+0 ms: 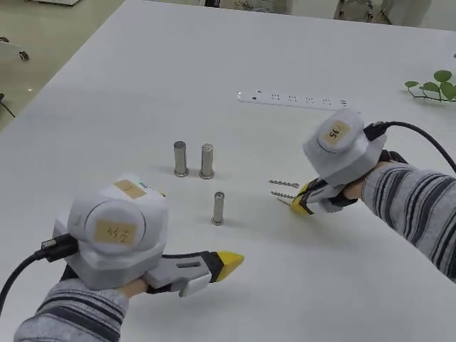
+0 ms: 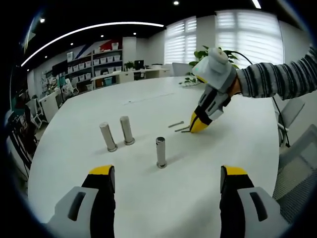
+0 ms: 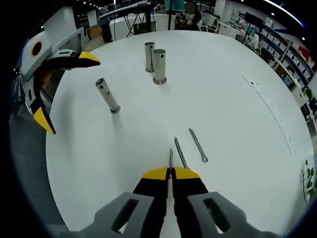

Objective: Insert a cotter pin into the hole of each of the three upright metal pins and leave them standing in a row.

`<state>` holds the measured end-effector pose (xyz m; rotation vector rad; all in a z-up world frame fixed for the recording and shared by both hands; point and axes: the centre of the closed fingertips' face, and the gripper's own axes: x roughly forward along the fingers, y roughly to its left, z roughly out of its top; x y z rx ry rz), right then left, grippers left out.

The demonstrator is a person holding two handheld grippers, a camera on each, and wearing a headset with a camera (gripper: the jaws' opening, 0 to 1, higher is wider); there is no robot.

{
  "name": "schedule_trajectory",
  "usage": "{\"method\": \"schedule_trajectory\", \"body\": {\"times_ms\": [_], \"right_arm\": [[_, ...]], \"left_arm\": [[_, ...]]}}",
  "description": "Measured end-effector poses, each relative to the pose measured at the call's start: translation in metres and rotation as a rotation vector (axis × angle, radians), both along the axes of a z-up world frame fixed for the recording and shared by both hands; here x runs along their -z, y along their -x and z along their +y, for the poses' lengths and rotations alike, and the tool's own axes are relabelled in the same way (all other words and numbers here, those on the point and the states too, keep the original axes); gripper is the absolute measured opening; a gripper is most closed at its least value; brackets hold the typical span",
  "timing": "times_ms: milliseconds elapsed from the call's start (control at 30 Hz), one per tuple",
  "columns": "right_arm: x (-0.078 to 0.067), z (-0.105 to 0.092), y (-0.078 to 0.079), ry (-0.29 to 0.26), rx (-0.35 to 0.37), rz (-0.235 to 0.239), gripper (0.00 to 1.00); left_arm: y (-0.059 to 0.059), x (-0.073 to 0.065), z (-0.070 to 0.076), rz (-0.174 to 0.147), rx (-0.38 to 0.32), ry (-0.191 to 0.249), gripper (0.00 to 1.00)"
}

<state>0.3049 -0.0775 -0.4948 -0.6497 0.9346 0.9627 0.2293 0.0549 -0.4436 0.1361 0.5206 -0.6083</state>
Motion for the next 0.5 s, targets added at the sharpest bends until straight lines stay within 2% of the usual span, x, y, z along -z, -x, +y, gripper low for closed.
{"method": "schedule_trajectory", "body": {"times_ms": [100, 133, 167, 200, 367, 500], "right_arm": [[-0.002, 0.000, 0.002, -0.006, -0.021, -0.014, 0.00], [-0.003, 0.001, 0.001, -0.010, -0.034, -0.032, 0.00], [-0.008, 0.002, -0.002, -0.014, -0.046, -0.079, 0.00], [-0.011, 0.002, -0.002, -0.015, -0.051, -0.091, 0.00], [-0.021, 0.000, 0.005, -0.020, -0.068, -0.116, 0.00], [-0.028, 0.001, 0.011, -0.033, -0.094, -0.154, 0.00]], "left_arm": [[0.000, -0.001, -0.001, -0.004, 0.005, 0.001, 0.84], [0.000, -0.001, -0.001, -0.006, 0.006, -0.002, 0.83], [0.000, 0.000, -0.001, -0.007, 0.007, -0.009, 0.83], [0.000, 0.000, -0.001, -0.007, 0.007, -0.009, 0.82], [0.000, -0.003, -0.002, -0.016, 0.012, -0.007, 0.81], [0.001, -0.006, -0.005, -0.025, 0.026, 0.000, 0.77]]}}
